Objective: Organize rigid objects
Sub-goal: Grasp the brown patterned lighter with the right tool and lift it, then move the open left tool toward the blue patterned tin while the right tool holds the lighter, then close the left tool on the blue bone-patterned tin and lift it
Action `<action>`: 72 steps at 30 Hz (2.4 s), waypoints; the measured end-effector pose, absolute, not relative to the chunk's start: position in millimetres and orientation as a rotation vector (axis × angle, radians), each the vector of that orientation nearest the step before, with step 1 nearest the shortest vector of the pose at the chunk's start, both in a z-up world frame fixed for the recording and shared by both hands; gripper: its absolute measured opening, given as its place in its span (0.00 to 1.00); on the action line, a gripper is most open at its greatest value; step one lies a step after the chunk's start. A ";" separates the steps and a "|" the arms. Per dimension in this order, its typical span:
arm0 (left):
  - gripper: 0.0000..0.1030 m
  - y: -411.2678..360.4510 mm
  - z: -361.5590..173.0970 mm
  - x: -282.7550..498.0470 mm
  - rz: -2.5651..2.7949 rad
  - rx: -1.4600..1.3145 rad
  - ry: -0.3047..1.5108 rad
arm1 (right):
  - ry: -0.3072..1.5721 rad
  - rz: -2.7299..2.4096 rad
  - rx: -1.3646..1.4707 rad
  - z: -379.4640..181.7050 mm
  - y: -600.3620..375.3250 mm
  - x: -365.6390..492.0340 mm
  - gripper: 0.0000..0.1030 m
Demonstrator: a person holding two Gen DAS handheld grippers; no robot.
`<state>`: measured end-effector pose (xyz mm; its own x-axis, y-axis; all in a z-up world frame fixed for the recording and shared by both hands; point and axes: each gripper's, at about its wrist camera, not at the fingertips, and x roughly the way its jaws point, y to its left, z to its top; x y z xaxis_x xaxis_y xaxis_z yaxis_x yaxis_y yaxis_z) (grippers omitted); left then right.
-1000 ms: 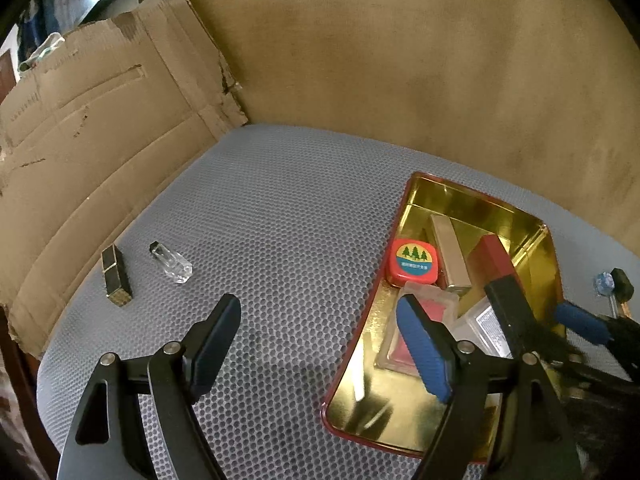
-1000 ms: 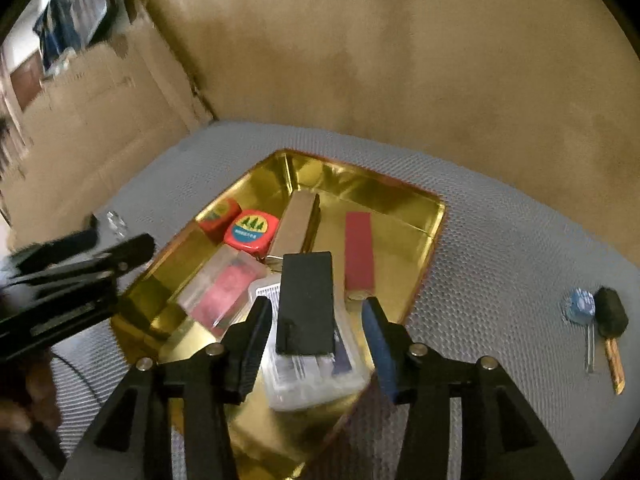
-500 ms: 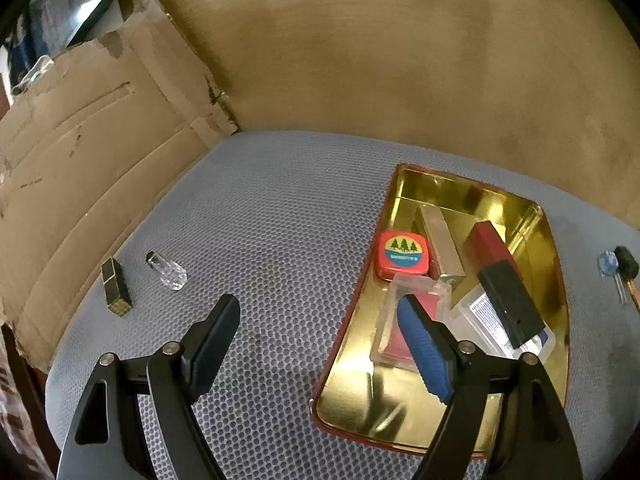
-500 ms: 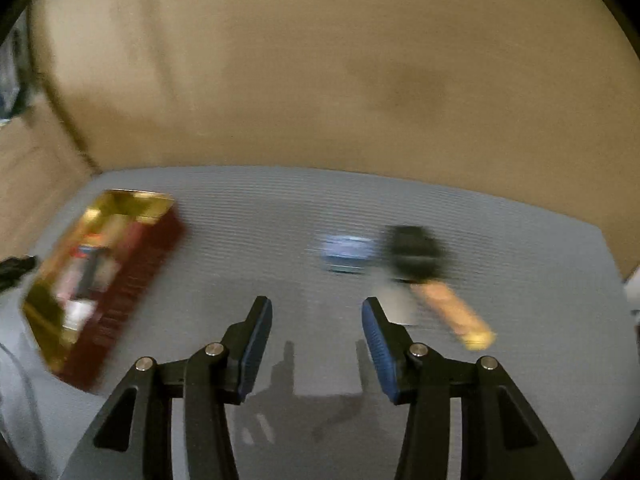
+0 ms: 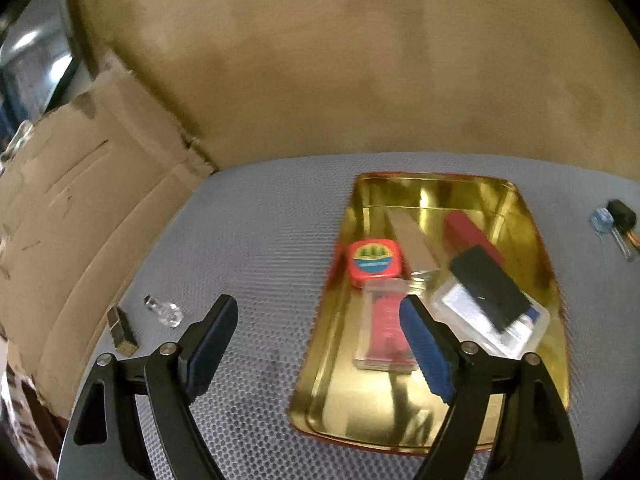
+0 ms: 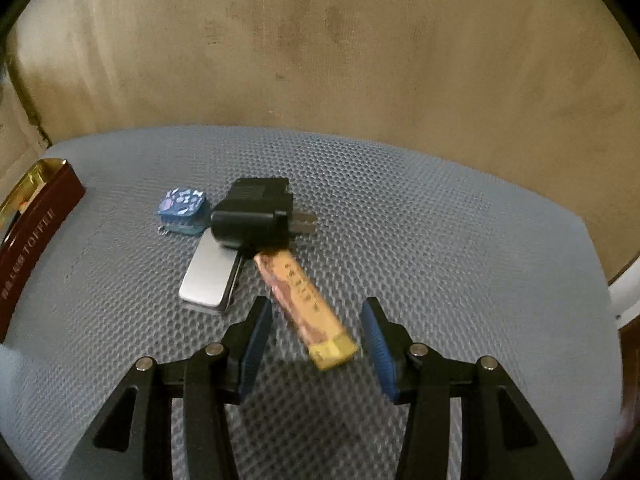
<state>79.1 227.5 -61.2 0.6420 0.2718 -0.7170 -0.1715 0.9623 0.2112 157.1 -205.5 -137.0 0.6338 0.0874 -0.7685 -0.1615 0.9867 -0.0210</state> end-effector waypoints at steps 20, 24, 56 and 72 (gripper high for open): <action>0.81 31.9 -52.7 144.7 -0.171 0.348 0.841 | 0.862 0.135 -0.068 -147.9 -206.0 126.9 0.23; 0.81 3.3 -64.7 164.0 -0.273 0.355 0.871 | 0.864 0.121 -0.042 -147.8 -209.8 106.3 0.23; 0.63 -67.5 -136.1 250.7 -0.450 0.260 1.056 | 0.856 0.139 0.016 -142.2 -245.8 91.1 0.25; 0.38 -50.7 -137.8 196.6 -0.406 0.250 1.039 | 0.859 0.137 0.012 -138.1 -248.1 89.4 0.25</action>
